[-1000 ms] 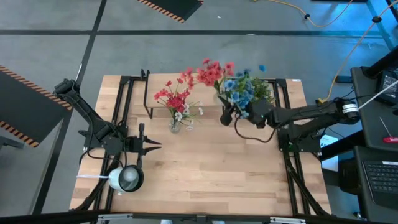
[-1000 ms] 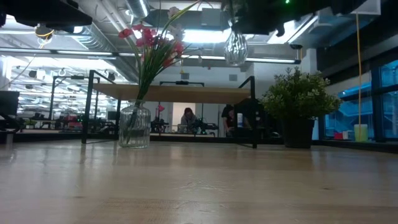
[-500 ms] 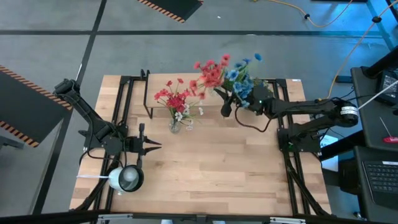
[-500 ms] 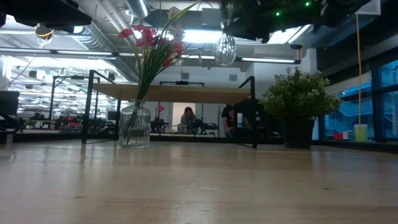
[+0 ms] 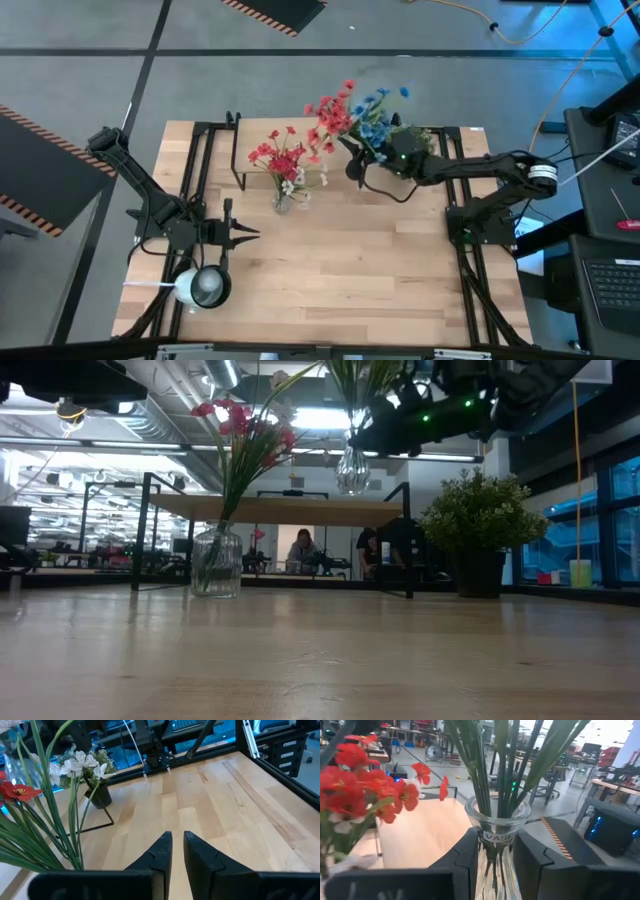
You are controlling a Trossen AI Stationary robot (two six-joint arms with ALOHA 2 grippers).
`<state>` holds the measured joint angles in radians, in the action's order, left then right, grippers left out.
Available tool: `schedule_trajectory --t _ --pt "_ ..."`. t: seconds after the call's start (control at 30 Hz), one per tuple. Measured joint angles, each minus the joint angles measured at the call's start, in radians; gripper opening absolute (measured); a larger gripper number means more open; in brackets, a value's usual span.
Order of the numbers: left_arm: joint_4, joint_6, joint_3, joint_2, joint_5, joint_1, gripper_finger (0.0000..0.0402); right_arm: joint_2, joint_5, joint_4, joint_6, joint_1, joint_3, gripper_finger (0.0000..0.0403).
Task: Pick and place flowers into a vace then onto a shelf
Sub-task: Put the right transparent vase on the shelf
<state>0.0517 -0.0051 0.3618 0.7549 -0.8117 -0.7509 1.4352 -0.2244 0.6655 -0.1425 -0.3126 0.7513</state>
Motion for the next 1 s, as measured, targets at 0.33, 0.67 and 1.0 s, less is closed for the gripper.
schedule_trajectory --t 0.33,0.67,1.0 --pt "0.001 0.054 0.0 0.0 -0.006 0.0 0.0041 0.08 -0.042 0.045 0.007 -0.03 0.0 0.0087" --pt "0.003 0.096 0.0 0.0 -0.043 0.0 0.004 0.082 -0.041 0.058 0.034 -0.053 0.0 0.0087" --pt "0.004 0.097 0.0 0.0 -0.043 0.0 0.0036 0.082 -0.012 0.043 0.033 -0.051 0.0 0.0087"
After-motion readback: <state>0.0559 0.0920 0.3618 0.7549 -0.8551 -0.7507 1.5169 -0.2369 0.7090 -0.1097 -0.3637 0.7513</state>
